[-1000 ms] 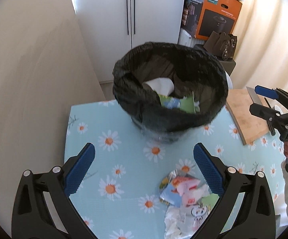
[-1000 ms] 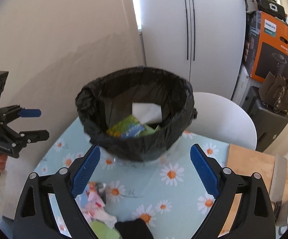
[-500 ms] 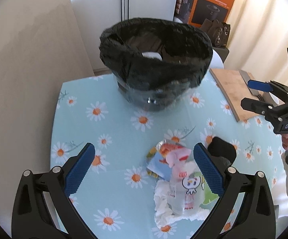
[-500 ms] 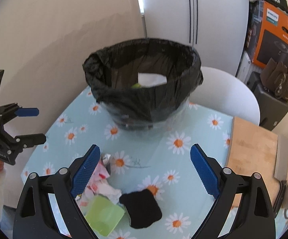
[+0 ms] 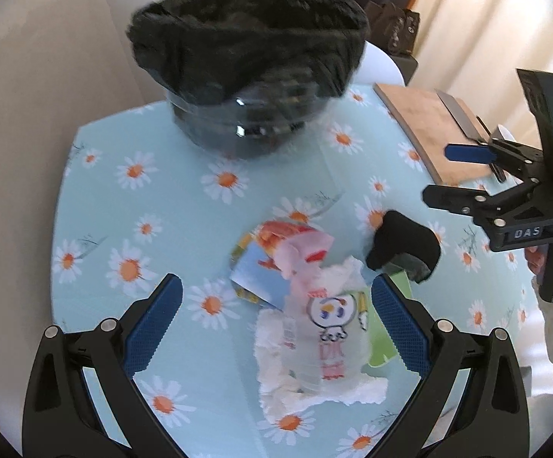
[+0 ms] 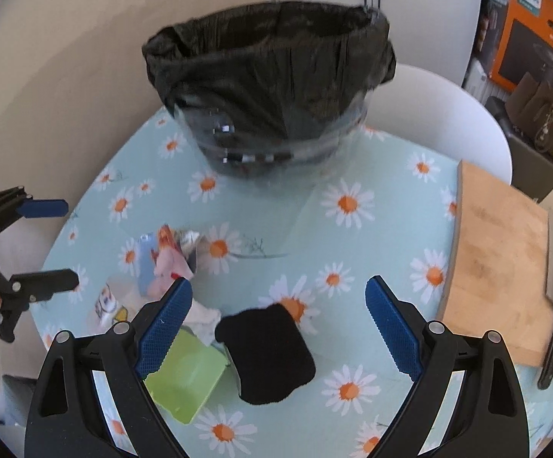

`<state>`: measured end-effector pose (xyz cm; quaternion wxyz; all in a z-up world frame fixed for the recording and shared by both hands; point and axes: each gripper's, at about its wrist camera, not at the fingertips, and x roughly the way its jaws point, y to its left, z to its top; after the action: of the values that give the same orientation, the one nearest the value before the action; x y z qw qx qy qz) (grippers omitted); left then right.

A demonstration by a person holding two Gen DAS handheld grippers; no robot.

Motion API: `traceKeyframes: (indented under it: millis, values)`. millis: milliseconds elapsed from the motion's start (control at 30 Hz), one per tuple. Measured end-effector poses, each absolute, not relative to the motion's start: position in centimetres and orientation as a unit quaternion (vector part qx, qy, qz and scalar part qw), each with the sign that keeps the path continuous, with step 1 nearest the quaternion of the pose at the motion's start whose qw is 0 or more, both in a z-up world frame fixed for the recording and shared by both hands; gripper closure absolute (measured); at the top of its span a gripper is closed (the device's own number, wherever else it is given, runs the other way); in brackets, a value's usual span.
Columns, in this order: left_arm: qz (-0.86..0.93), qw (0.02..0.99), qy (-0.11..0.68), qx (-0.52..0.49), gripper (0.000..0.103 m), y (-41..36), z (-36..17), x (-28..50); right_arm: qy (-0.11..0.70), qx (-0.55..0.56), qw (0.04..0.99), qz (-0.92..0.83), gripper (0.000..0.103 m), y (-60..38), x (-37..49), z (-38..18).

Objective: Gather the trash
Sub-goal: 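Grasp the clear plastic bag with the left tool while the right tool grasps the black sponge, then lift the clear cup and black sponge and carry both over the bin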

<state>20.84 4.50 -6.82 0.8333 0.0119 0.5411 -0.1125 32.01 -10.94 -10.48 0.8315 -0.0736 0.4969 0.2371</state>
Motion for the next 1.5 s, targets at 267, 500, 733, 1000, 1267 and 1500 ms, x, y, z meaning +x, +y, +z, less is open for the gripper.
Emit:
traceKeyframes:
  millis: [267, 500, 733, 1000, 1267, 1500]
  values:
    - [-0.146, 0.807, 0.572, 0.014, 0.006, 2.6, -10.0, 21.2, 0.534, -0.073, 0.806, 0.245, 0.015, -11.0, 31.7, -13.8]
    - [-0.172, 0.771, 0.614, -0.006, 0.006, 1.8, -12.9, 22.3, 0.57, -0.08, 0.776, 0.258, 0.015, -10.7, 31.2, -16.9]
    - [-0.189, 0.745, 0.639, -0.015, 0.028, 1.3, -14.4, 23.4, 0.593, -0.058, 0.757, 0.269, 0.036, -10.9, 31.1, -18.9]
    - [-0.192, 0.744, 0.64, -0.003, 0.04, 1.2, -13.2, 23.6, 0.582, -0.035, 0.766, 0.272, 0.041, -12.3, 30.9, -18.2]
    - [-0.184, 0.765, 0.617, 0.011, 0.045, 1.6, -10.2, 23.1, 0.562, -0.033, 0.777, 0.281, 0.041, -13.1, 29.9, -16.3]
    - [-0.177, 0.781, 0.599, 0.013, 0.045, 2.2, -7.8, 22.5, 0.54, -0.034, 0.793, 0.28, 0.041, -13.9, 29.1, -14.3]
